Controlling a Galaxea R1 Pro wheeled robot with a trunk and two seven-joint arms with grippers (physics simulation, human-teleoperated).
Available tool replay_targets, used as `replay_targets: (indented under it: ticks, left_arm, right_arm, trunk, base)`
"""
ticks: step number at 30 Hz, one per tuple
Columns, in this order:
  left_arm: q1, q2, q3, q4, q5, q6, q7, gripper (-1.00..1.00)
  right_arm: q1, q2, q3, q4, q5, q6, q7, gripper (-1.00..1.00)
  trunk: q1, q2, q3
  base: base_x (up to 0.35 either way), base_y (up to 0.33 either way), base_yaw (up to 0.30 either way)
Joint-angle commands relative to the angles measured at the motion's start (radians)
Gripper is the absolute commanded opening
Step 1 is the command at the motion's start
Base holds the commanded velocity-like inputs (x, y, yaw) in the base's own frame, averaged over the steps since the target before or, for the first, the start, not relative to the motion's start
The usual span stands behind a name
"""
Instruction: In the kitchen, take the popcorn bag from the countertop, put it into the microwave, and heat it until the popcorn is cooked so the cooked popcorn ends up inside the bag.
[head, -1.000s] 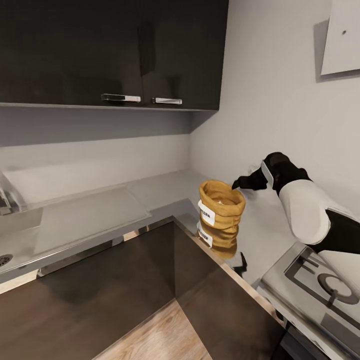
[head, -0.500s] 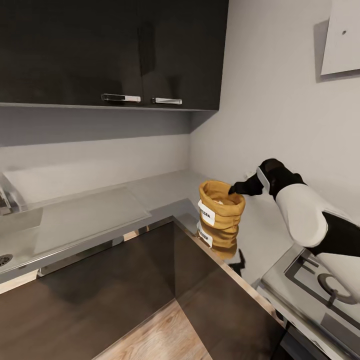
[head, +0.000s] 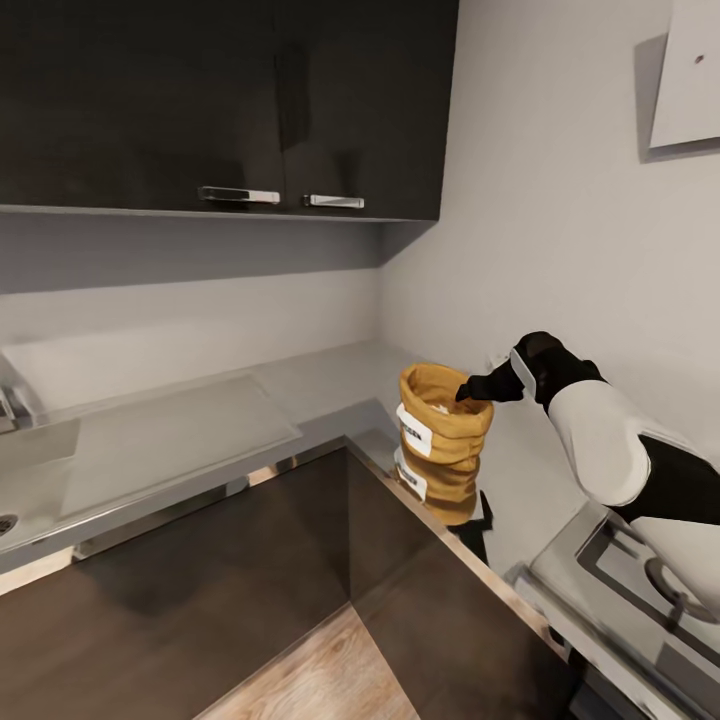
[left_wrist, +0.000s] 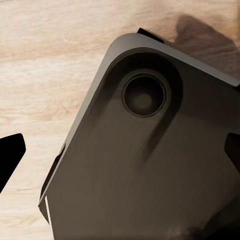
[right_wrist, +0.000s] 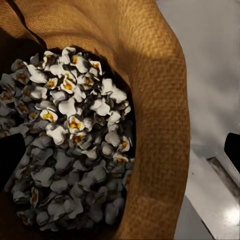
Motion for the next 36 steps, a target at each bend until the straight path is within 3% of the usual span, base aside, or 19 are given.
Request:
replay_targets:
  ticks: [1,36]
  left_arm:
    - [0.0,-0.001,0.003,-0.001,-0.001,-0.002,0.002,1.0]
    - [0.0,0.0,0.005,-0.001,0.001,-0.002,0.002,1.0]
  right_arm:
    - [-0.001,0.0,-0.007,-0.001,0.011,0.003,0.007,1.0]
    - [0.024,0.0,-0.008,0.02,0.002,-0.032,0.009,1.0]
  trunk:
    - [0.0,0.0,-0.001]
    - [0.0,0.0,-0.001]
  base:
    - [0.04,0.0,0.0]
    - [0.012,-0.016,0.0]
